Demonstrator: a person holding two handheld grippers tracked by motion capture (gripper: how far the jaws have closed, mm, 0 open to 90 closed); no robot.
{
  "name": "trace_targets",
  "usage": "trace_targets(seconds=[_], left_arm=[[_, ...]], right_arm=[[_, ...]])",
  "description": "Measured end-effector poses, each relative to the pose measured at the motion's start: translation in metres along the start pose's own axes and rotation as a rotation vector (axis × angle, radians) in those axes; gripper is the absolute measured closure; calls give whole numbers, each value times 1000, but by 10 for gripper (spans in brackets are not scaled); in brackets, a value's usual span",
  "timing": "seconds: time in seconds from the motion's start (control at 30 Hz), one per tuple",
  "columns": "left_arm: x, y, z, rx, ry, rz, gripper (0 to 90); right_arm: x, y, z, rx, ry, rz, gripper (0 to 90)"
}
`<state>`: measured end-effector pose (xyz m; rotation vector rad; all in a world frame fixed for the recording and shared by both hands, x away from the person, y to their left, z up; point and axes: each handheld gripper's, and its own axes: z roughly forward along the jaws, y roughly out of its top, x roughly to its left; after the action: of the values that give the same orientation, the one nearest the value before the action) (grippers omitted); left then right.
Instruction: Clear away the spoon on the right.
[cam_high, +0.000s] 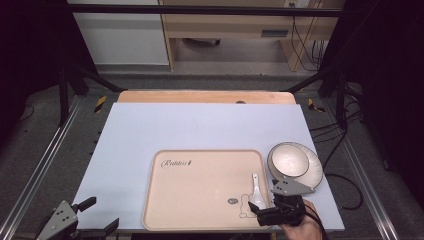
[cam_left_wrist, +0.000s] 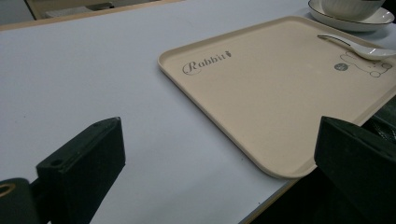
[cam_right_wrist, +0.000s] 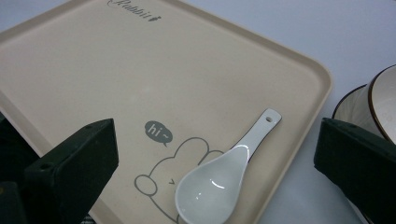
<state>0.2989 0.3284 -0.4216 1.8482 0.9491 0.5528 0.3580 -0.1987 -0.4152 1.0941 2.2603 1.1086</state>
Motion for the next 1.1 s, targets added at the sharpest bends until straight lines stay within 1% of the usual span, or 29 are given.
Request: trace_targets(seconds=[0.3, 0.43, 0.77, 1.1], left_arm=[[0, 0, 0, -1, 0, -1, 14], [0, 0, 0, -1, 0, 0, 14], [0, 0, 0, 0, 0, 1, 14], [0, 0, 0, 0, 0, 1, 14]], right_arm=[[0, -4, -7, 2, -7, 9, 1], [0, -6, -10, 0, -10, 26, 2], [0, -11, -19, -8, -18, 41, 2], [-2, -19, -29, -31, -58, 49, 2]])
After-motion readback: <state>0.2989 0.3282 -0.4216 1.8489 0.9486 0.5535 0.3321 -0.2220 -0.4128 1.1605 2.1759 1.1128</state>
